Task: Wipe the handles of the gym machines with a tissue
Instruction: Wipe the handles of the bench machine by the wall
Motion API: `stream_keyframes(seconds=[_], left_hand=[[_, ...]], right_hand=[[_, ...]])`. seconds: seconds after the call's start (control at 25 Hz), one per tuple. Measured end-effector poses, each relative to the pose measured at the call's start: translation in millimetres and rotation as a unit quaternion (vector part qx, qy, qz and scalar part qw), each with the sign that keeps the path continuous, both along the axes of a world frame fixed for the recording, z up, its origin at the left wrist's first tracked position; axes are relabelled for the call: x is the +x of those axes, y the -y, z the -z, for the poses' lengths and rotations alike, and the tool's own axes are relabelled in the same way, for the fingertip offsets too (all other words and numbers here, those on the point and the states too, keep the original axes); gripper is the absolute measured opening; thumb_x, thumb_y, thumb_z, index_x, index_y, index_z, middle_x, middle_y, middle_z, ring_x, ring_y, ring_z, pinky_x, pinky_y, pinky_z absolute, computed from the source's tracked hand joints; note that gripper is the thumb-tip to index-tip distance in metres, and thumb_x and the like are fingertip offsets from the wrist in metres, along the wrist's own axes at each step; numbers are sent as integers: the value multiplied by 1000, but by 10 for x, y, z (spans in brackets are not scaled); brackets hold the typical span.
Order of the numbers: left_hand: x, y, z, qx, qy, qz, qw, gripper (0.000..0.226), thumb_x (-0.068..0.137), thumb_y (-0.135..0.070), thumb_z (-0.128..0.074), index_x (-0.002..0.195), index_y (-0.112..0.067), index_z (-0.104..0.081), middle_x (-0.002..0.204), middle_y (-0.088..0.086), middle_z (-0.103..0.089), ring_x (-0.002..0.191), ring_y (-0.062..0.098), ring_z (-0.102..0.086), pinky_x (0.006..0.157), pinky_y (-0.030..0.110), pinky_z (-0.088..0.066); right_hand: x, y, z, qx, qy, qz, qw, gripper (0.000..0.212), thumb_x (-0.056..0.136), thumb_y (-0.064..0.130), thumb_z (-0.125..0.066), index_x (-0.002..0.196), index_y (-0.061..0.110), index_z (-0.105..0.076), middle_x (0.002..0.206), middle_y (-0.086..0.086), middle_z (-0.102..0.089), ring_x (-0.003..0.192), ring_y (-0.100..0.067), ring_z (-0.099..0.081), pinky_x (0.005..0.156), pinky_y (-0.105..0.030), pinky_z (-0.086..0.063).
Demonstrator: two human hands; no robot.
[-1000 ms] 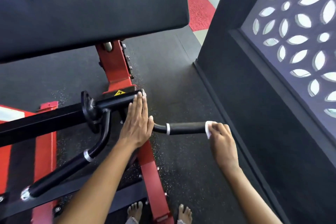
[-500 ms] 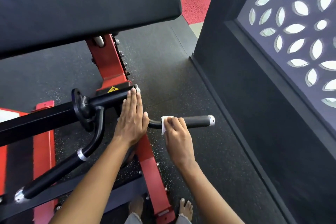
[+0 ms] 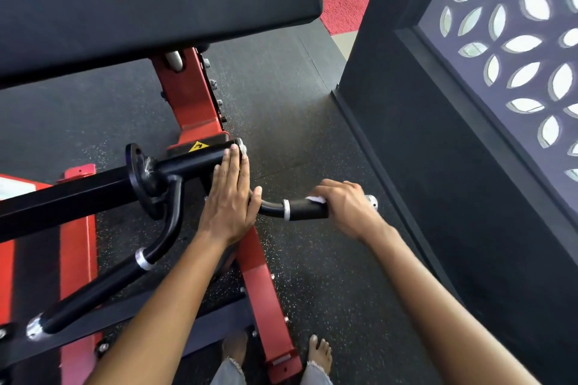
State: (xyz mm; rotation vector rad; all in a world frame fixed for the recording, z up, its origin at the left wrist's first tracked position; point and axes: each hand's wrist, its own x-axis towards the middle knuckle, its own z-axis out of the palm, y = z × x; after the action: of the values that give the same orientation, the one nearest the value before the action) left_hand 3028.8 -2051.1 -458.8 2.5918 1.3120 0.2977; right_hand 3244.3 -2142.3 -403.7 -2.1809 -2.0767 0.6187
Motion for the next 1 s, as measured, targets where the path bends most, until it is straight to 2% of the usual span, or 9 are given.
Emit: stream_keyframes(seconds=[0.12,0.24,0.4,0.52,0.64,0.72,0.8,0.92,1.0], left_hand=[[3,14,-4,-3,17,0,1000,67,94,-36,-19,147,5,-13,156,19,1,146,30,3,117,45,-6],[6,18,6,-3,18,-2,1000,66,94,-35,-19,147,5,-13,156,20,1,146,30,4,118,46,-8],[9,17,18,-6,19,-5,1000,66,93,-34,-17,147,5,-13,156,19,2,146,28,5,118,44,-6],[13,11,24,-4,23,-5,1000,66,93,-34,-17,147,5,-14,156,19,2,146,28,6,118,44,-7],[8,15,19,-3,20,-6,1000,66,93,-33,-17,147,5,-14,157,19,2,146,27,6,118,44,-7],[16,15,16,-3,19,-5,1000,66,92,-33,-17,147,4,-13,157,19,2,146,27,6,118,45,-7],[18,18,22,-6,23,-9,1000,67,91,-33,-17,147,4,-14,157,19,1,146,27,6,118,45,-7],[15,15,26,-4,27,-7,1000,66,92,-32,-18,147,4,-15,157,20,0,146,28,4,118,46,-9],[11,14,21,-1,21,-4,1000,66,92,-32,-19,146,5,-16,156,20,-1,146,28,3,118,46,-9]], right_hand=[[459,107,-74,-66,31,67,995,18,89,7,-50,83,23,-58,85,8,-49,90,-25,-58,77,-31,-37],[526,127,-114,-94,22,121,988,31,90,7,-50,65,23,-40,78,5,-45,77,-22,-49,66,-28,-33],[145,-105,-115,-126,-4,127,984,17,86,0,-44,81,13,-54,96,-6,-58,84,-25,-54,66,-30,-36],[-283,-313,-158,-122,-61,68,988,30,83,-1,-43,103,12,-61,106,-11,-63,96,-30,-58,74,-34,-43],[-566,-263,-132,-25,-84,39,995,19,88,7,-47,100,7,-63,100,-10,-65,93,-32,-60,76,-36,-46],[-576,-25,-106,109,-83,57,989,20,84,1,-53,99,6,-65,97,-8,-66,90,-30,-61,75,-40,-50],[-589,308,-22,224,-58,103,967,28,77,-5,-63,103,5,-66,103,-8,-65,91,-26,-60,70,-35,-54],[-786,592,154,250,-26,118,961,36,75,-4,-67,109,4,-62,106,-10,-60,90,-26,-58,55,-34,-56],[-854,573,269,250,-15,107,962,34,76,-2,-69,109,4,-63,103,-10,-60,86,-25,-59,52,-32,-55]])
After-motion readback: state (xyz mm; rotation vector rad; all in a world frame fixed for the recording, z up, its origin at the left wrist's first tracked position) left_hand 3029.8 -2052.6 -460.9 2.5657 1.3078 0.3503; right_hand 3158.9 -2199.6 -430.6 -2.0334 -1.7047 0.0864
